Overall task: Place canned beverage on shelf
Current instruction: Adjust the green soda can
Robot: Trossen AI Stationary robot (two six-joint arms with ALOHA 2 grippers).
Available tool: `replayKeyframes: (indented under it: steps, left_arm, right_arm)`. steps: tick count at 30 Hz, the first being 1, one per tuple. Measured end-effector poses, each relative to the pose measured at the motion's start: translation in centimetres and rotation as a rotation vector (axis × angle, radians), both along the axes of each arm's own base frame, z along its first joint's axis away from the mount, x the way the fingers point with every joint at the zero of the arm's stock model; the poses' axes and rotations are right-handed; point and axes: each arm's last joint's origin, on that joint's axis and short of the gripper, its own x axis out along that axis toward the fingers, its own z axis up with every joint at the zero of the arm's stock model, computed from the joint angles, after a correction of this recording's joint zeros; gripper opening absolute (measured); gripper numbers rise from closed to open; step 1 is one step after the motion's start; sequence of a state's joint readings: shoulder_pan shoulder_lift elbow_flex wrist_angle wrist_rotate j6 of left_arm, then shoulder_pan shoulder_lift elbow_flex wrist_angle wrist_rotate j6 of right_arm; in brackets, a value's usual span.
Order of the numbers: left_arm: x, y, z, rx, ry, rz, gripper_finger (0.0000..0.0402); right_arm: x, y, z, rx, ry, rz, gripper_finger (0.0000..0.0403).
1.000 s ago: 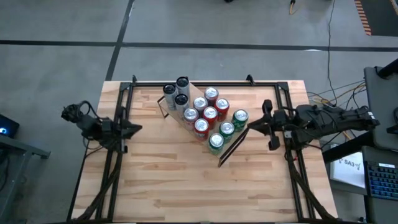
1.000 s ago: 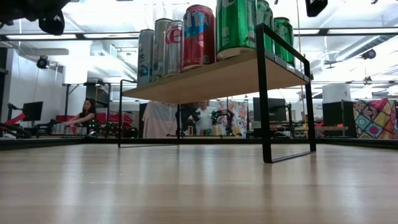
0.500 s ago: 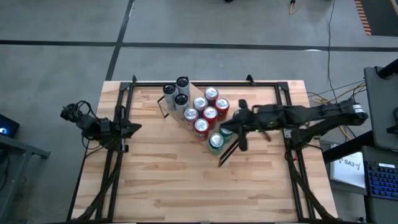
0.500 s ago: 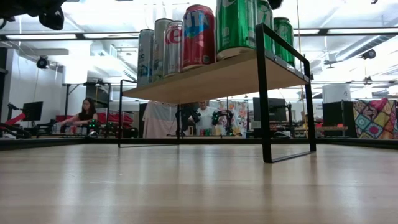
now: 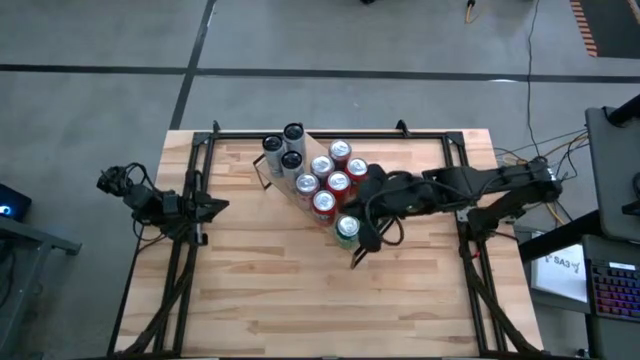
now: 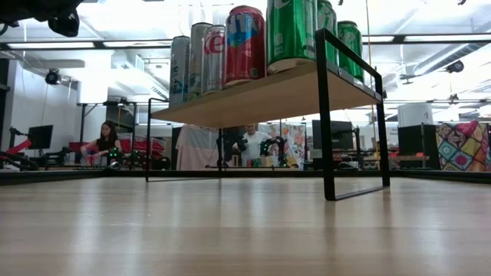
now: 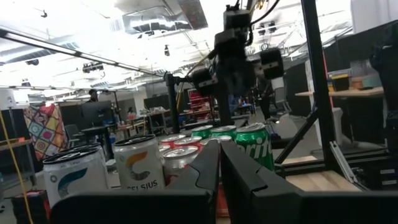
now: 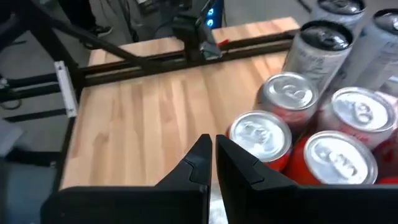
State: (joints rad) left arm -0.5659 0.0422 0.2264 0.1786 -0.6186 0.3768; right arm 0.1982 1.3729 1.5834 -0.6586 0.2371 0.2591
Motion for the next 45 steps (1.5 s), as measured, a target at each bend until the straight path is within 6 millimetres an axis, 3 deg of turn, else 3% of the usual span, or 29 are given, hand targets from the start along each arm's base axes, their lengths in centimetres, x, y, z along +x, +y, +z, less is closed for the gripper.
replayKeyframes:
  steps: [4,11,19,26,45]
  left_arm:
    - [0.0,0.0,0.0,0.000,0.000,0.000,0.0000]
    - [0.0,0.0,0.0,0.000,0.000,-0.001,0.0000]
    - [0.0,0.0,0.0,0.000,-0.001,0.000,0.0000]
    - [0.0,0.0,0.0,0.004,0.001,0.000,0.0000]
    - [0.0,0.0,0.0,0.004,0.001,0.000,0.0000]
  right_arm:
    - [0.4,1.0,0.6,0.048,0.071,-0.009,0.0012]
    - [1.0,3.3,0.3,0.089,0.193,-0.005,0.0012]
    - [1.6,4.5,-0.6,0.087,0.269,-0.040,0.0012]
    - [1.4,4.5,-1.7,0.106,0.361,-0.086,0.0012]
    - [0.8,4.2,-2.0,0.105,0.414,-0.150,0.0012]
